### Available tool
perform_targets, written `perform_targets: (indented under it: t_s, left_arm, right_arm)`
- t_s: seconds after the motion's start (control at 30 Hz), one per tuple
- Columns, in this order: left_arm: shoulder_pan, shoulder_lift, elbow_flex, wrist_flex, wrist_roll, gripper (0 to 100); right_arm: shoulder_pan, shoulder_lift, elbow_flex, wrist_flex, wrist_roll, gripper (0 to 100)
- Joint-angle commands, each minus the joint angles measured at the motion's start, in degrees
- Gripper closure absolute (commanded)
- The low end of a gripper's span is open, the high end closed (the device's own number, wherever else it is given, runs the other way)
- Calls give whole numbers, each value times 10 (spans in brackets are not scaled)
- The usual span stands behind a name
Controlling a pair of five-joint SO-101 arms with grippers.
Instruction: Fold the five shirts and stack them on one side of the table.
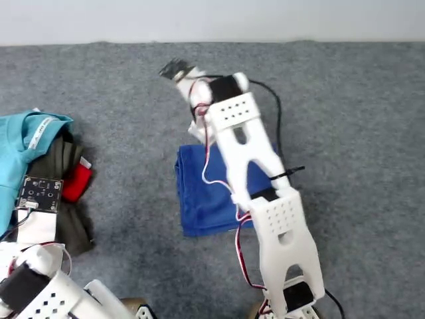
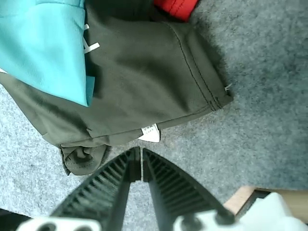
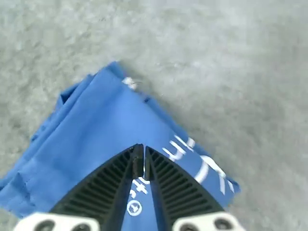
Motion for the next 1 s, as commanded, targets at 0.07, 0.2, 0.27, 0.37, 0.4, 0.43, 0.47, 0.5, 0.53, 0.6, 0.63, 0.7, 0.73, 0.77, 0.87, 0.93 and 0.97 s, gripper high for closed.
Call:
perform_targets:
  t_s: [0.07, 0.2, 0.27, 0.37, 0.4, 0.43, 0.47, 0.5, 0.53, 0.6, 0.63, 0.7, 0.73, 0.77, 0.87, 0.93, 0.97]
  left_arm:
    - [-2, -2, 0, 3, 3, 985]
    - [-2, -2, 0, 3, 3, 985]
    - [-2, -2, 0, 0, 3, 985]
    - [-2, -2, 0, 0, 3, 985]
    - [-2, -2, 0, 0, 3, 985]
    - [-2, -2, 0, 0, 3, 985]
    - [-2, -2, 1, 0, 3, 985]
    - [-2, -2, 1, 0, 3, 985]
    - [-2, -2, 0, 0, 3, 985]
    - [-2, -2, -3, 0, 3, 985]
    - [-2, -2, -7, 0, 3, 985]
    - [-2, -2, -14, 0, 3, 985]
    - [-2, -2, -13, -1, 3, 985]
    - [-2, -2, -11, -1, 3, 985]
    - [-2, -2, -13, -1, 3, 985]
    - [-2, -2, -13, -8, 3, 985]
    - [-2, -2, -11, -13, 3, 985]
  right_arm:
    - [16, -173, 139, 26, -44, 990]
    - [25, -284, 278, 26, -165, 990]
    - [25, -332, 350, 25, -221, 990]
    - [26, -381, 442, 24, -274, 990]
    - [27, -393, 467, 24, -281, 990]
    - [27, -404, 488, 24, -288, 990]
    - [25, -412, 507, 24, -295, 990]
    - [24, -419, 522, 24, -303, 990]
    - [26, -423, 535, 23, -309, 990]
    - [36, -424, 556, 23, -313, 990]
    - [44, -422, 568, 22, -313, 990]
    - [64, -414, 596, 9, -313, 990]
    - [76, -408, 611, 1, -313, 990]
    - [88, -403, 624, -9, -313, 990]
    - [126, -393, 661, -48, -313, 990]
    - [145, -385, 686, -78, -305, 990]
    - [147, -379, 702, -95, -295, 990]
